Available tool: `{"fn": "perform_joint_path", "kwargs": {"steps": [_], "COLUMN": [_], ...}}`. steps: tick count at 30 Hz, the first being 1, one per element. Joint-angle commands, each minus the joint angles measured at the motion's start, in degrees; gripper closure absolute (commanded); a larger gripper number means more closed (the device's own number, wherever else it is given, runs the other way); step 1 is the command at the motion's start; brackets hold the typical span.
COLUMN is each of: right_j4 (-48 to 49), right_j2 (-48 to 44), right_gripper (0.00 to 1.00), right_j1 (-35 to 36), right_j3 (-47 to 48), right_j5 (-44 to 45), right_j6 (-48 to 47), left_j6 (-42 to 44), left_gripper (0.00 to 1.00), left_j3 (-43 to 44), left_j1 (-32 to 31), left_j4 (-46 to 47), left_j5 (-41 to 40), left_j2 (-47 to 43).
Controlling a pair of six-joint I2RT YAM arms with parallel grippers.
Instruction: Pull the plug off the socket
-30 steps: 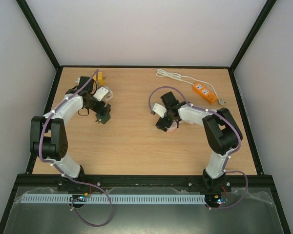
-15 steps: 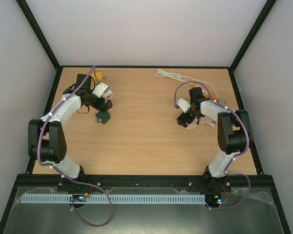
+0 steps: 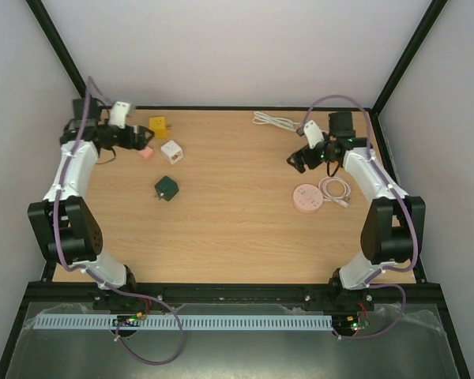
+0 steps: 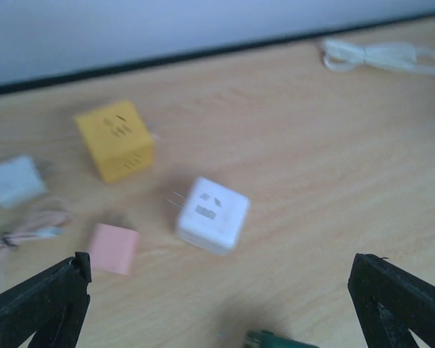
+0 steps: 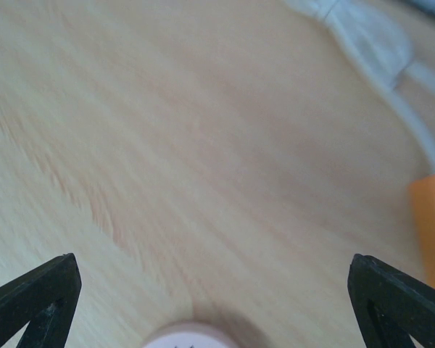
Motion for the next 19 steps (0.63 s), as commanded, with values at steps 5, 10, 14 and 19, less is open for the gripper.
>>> {"fn": "perform_joint_path", "kwargs": {"steps": [5,10,14,19], "right_j4": [12.89,21.66,25.66,27.94], "right_j2": [-6.72,-7.18,-7.33,-8.05], "right_gripper": [0.02,0.02,0.02,0.02], "right_j1": [-7.42,-13.88,-16.94,-17.52], "right_j3": [2.07,-2.38,-7.93,-13.15], "right_j5": [-6.06,-8.77,-6.88,-5.65], "right_j6": [15.99,23.57,23.36,22.37], "left_j6": [-7.85,-8.77,-9.33,-10.68], "left_gripper": [0.01,0.01,0.01,0.01], "left_j3": [7.23,5.07,0.95,-1.41], "left_j1": [10.57,12.44,12.56,12.44], "left_j4": [4.69,7.41,9.75,10.27], "left_j5": [5.35,2.49,0.67,-1.30], "left_j2": [1.09,1.14,0.85,1.76]}}
